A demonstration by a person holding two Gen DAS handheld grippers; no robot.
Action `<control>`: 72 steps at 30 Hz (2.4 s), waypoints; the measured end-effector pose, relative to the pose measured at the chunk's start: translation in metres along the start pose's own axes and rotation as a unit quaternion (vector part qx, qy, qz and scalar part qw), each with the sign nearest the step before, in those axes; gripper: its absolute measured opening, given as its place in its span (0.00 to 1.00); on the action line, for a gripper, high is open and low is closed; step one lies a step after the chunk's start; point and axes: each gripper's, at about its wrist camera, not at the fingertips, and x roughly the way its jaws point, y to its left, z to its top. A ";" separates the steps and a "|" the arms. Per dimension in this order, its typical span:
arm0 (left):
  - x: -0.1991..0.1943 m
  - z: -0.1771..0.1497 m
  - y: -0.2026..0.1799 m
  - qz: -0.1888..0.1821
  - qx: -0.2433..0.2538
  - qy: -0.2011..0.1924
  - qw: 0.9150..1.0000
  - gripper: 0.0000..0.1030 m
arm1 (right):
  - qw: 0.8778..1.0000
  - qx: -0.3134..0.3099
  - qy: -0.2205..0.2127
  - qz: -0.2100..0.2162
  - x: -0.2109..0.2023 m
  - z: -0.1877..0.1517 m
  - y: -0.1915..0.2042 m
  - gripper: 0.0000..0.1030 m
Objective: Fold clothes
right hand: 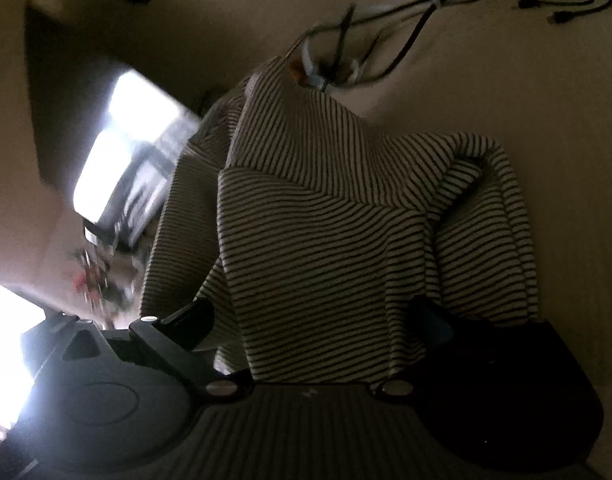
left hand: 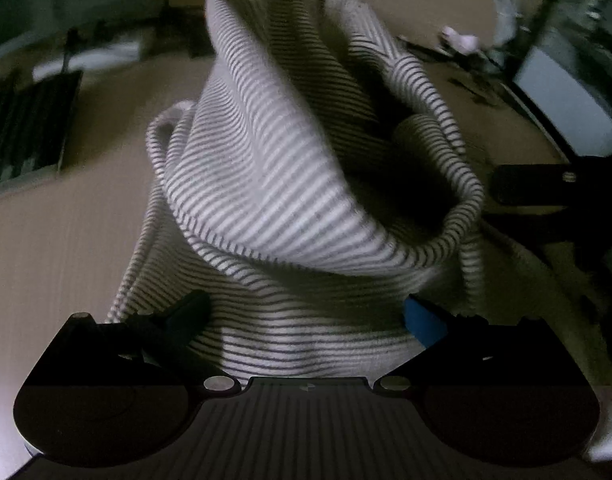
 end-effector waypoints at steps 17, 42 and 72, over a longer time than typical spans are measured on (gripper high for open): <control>-0.086 0.090 0.140 0.413 -0.031 -0.195 0.889 1.00 | 0.901 -0.328 -0.037 -0.282 -0.007 -0.060 0.132 1.00; -0.013 0.038 0.031 -0.073 -0.031 -0.074 0.994 1.00 | 0.877 -0.348 -0.025 -0.331 -0.015 0.004 0.112 1.00; -0.115 -0.045 0.060 0.067 0.058 -0.095 0.992 1.00 | 0.829 -0.419 0.006 -0.372 -0.075 -0.099 0.095 1.00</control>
